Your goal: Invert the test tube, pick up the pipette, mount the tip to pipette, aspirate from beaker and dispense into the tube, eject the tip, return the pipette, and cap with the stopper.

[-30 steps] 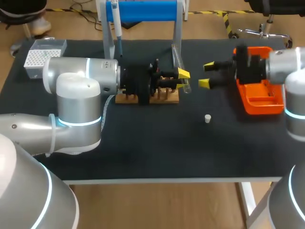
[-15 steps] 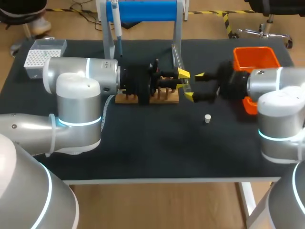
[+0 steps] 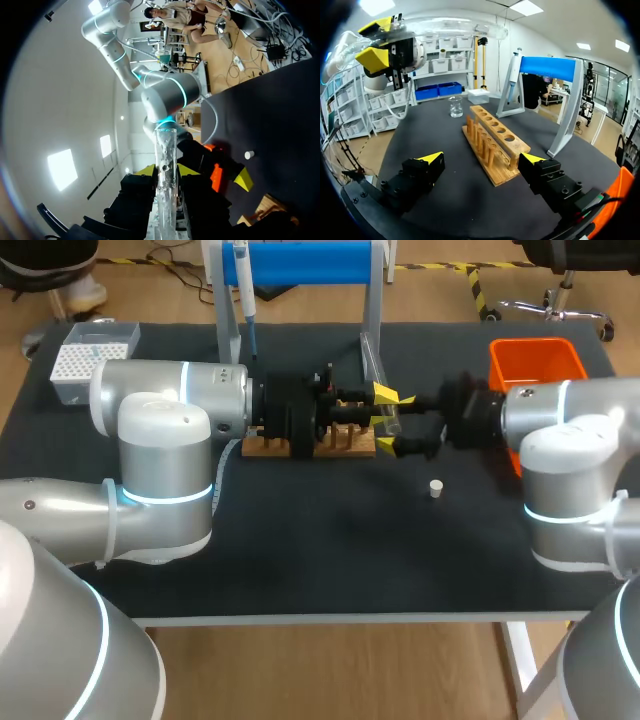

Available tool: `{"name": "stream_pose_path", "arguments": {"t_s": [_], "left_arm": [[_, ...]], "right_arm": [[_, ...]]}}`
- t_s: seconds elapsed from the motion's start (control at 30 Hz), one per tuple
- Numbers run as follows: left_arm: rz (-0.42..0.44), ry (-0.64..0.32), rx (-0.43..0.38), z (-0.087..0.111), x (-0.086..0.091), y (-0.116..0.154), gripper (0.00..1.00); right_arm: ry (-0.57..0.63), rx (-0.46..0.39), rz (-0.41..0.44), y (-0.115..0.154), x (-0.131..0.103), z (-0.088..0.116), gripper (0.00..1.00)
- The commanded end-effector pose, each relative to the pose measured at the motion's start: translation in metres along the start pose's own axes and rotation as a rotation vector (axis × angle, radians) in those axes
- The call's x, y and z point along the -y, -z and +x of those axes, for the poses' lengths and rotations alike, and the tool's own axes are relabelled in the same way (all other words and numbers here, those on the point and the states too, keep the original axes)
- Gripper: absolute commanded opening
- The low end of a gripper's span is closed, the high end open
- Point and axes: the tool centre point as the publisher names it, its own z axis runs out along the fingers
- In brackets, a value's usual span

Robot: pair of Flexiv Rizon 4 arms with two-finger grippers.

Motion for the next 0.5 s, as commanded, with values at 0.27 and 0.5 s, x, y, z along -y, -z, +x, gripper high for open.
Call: {"name": "stream_pose_path", "arguments": {"t_s": [0.27, 0.5], "left_arm": [[0.0, 0.0, -0.004, -0.001, 0.0002, 0.0, 0.0], [0.0, 0.0, -0.004, -0.001, 0.0002, 0.0, 0.0]], "right_arm": [[-0.004, -0.016, 0.027, -0.018, 0.0032, -0.0027, 1.0], [-0.003, -0.017, 0.03, -0.0174, 0.004, -0.0018, 1.0]]}}
